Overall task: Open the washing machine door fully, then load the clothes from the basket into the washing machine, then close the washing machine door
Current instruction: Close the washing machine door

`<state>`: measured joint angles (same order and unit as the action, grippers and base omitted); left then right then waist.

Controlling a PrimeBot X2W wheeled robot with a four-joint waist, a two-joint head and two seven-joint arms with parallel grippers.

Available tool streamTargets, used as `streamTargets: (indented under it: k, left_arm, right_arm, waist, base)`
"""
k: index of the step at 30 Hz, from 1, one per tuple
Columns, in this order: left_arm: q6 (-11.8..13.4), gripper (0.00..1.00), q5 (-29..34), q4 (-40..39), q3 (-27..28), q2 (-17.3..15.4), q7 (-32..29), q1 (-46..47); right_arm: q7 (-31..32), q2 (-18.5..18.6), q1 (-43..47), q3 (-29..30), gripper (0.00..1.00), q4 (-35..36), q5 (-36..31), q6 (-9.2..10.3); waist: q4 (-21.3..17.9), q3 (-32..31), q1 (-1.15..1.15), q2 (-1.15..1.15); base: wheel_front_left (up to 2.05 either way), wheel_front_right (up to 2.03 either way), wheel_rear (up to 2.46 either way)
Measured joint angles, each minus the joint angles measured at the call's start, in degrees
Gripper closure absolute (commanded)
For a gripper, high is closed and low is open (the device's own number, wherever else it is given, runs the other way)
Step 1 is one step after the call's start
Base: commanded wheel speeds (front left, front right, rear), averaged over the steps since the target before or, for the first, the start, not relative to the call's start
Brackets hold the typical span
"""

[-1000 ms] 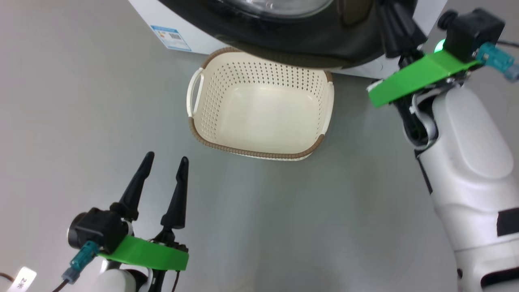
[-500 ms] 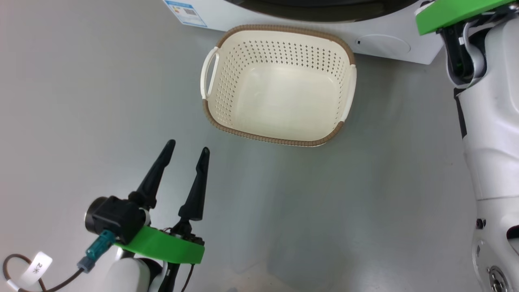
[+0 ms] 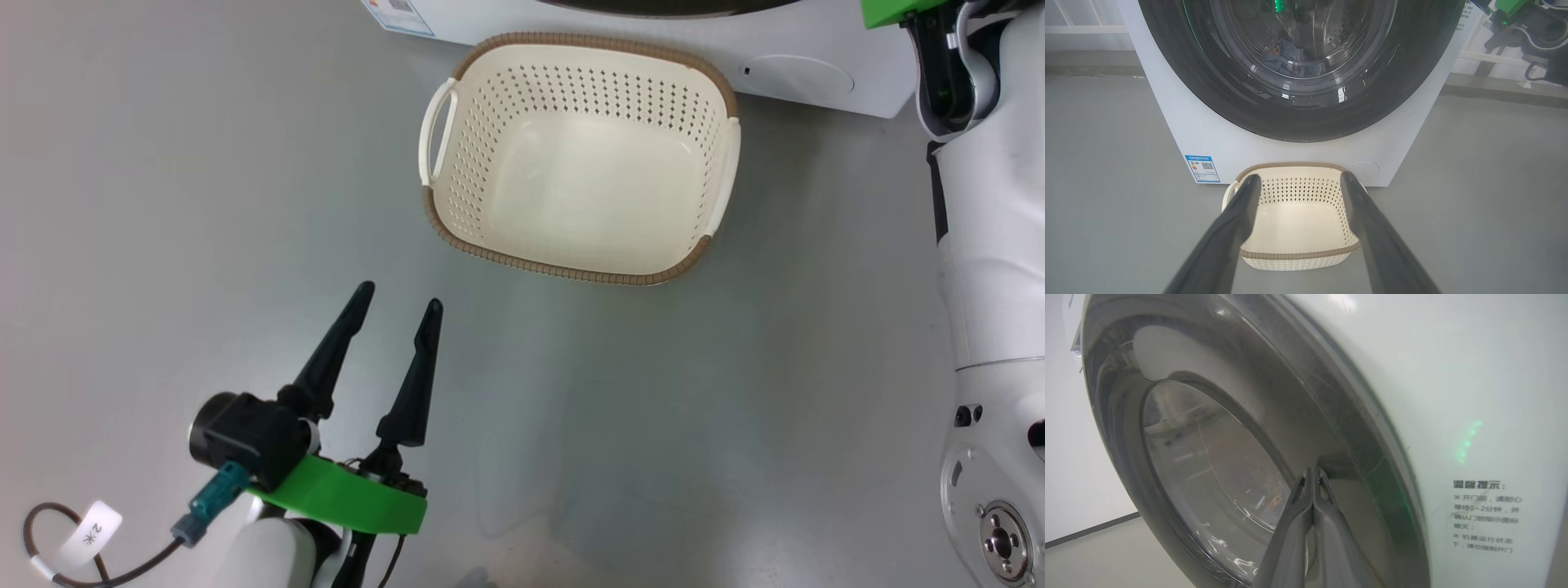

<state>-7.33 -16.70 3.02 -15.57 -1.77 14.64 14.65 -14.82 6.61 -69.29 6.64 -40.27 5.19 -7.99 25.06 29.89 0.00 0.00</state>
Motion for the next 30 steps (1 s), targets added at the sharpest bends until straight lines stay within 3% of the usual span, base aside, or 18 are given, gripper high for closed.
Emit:
streamTargets:
  k: [12, 20, 30]
  left_arm:
    - [0.0, 0.0, -0.7, 0.1, 1.2, 0.0, 0.0, 0.7]
    - [0.0, 0.0, -0.1, 0.5, 3.4, 0.0, 0.0, 0.6]
    - [0.0, 0.0, 2.4, 0.5, 7.9, 0.0, 0.0, -2.6]
  right_arm:
    - [0.0, 0.2, 1.1, -5.4, 1.0, 0.9, 3.7, 0.13]
    - [0.0, 0.5, 10.0, -13.2, 1.0, 4.5, 12.0, 0.16]
    - [0.0, 2.3, 22.8, -18.4, 1.0, 11.7, 18.1, 0.16]
  waist:
    - [-2.1, -0.8, 0.0, 0.0]
    - [-4.3, -3.8, 0.0, 0.0]
    - [-8.7, -8.2, 0.0, 0.0]
  base:
    - [0.0, 0.0, 0.0]
    - [0.0, 0.0, 0.0]
    - [0.0, 0.0, 0.0]
